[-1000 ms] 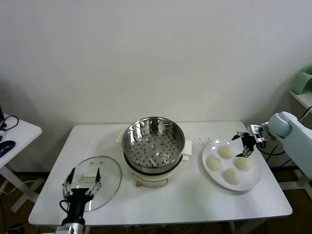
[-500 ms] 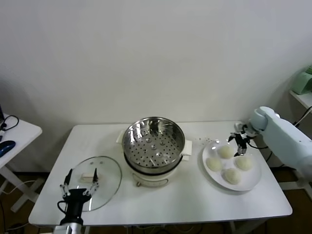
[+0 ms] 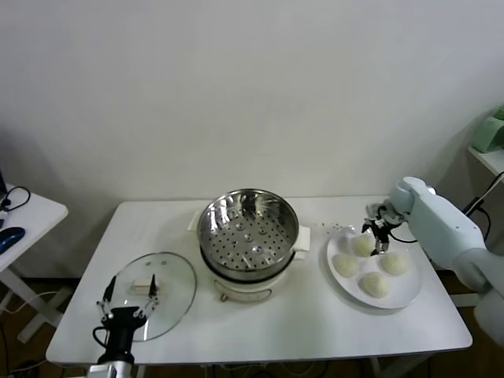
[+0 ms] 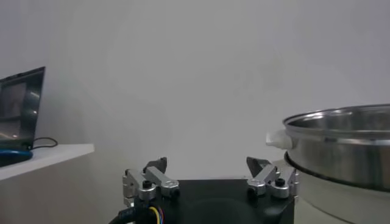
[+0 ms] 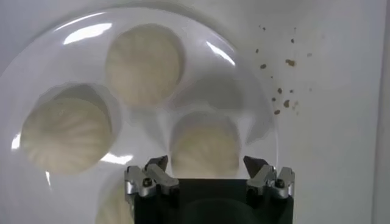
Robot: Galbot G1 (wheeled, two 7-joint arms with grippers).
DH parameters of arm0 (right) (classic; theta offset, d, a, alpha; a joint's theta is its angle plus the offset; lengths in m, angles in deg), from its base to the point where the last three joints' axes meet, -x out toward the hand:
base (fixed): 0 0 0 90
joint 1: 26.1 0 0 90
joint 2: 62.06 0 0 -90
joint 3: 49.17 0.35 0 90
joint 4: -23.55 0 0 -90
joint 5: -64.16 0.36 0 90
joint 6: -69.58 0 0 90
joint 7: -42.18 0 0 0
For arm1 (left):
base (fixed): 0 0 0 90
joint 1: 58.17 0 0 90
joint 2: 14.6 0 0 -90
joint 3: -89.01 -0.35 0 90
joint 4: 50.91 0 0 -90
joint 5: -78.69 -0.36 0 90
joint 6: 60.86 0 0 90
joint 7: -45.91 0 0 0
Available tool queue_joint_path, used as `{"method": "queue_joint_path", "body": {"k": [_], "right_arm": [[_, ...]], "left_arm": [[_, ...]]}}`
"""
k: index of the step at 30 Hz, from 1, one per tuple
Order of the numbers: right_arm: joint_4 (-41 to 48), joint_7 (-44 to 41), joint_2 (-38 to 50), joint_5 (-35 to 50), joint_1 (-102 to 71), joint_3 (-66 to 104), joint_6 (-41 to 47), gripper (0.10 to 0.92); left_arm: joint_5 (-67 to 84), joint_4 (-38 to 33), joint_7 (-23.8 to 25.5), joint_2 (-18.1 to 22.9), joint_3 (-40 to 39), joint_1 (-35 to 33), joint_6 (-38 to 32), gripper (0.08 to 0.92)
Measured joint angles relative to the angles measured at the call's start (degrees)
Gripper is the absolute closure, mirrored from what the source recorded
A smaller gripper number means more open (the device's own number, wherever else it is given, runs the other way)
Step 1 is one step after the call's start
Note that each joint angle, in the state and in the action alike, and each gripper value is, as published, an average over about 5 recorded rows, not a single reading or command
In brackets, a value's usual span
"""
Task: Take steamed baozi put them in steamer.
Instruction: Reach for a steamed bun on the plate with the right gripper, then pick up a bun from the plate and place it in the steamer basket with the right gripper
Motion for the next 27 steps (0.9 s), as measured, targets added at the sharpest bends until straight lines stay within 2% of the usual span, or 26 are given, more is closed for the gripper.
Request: {"method": "queue_joint_path", "body": {"k": [5,16,27], "right_arm": [[1.0,0.0,-0.6,-1.0,-0.2,0.7,0.0,0.209],[1.9,0.3,-1.2,-1.9,-0.4,2.0,-0.1,0.339],[-0.9,0.1,0.1,-1.0,0.6,1.2,-0.9,0.352]], "left_arm": [[0.1,0.2,-0.1,0.0,0.1,0.1,0.0,0.177],[0.2,0.4,-0.3,0.1,0.1,0.1,0.0,0.177],[0.2,0.5,-0.4,0.1,0.2,0.0,-0.1,0.177]]}}
